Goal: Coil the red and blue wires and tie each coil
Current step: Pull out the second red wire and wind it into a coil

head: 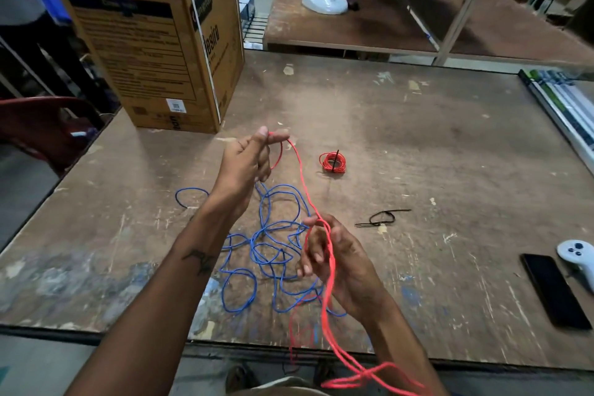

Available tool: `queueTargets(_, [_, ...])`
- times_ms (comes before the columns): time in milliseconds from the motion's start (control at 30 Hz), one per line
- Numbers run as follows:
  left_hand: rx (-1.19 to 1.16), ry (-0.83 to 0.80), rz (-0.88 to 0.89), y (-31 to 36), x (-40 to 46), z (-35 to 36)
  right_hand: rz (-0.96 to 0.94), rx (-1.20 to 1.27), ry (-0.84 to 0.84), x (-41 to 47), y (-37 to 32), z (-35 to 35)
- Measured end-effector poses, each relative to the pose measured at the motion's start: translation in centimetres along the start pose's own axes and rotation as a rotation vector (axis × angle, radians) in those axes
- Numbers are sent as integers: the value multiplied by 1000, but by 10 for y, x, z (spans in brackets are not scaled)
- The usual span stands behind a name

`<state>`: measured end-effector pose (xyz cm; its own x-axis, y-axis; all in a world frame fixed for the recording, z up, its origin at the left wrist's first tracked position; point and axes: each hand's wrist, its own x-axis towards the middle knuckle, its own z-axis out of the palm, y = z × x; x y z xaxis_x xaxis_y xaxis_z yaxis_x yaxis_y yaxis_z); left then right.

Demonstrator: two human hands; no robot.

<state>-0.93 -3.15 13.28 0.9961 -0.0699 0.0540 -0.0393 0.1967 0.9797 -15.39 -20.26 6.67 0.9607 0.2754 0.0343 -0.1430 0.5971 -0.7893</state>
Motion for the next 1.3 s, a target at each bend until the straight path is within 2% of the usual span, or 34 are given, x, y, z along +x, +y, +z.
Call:
queueTargets(100, [98,-80,-54,-11,-22,9,-8,-49,177,6,-2,3])
queueTargets(167, [189,-172,-110,-16,-45,18,-36,-213,240,8,-6,3])
queueTargets(267, [231,-294,-189,-22,-69,27,8,-424,190,5,-13,1])
queueTargets(433, [245,-479,-197,-27,-69,23,128,-610,48,2,-27,3])
queueTargets(567, [196,-611,-263,-29,-63,11,161,-565,14,1,-39,6])
queueTargets(700, [26,-605,-288,-37,-55,7,156,-559,57,5,-36,8])
queueTargets(800, [-55,-505,-249,-42,-56,17,141,-542,135,7,-28,5])
queueTargets(900, [-199,-332,-212,-50,-50,32,164,-532,199,8,-19,4])
queueTargets(967, [-309,-203,-214,-50,-42,42,202,-609,194,7,-8,3])
queueTargets(1067, [-525,24,-283,-39,-14,46,309,-884,72,0,17,-2])
queueTargets(1133, [-648,133,-331,-29,11,39,459,-863,-35,-13,33,-7])
queueTargets(1233, [-775,204,-355,-23,38,25,605,-758,-184,-30,31,-16])
queueTargets(1300, [-862,195,-355,-25,44,23,579,-885,-212,-30,18,-26])
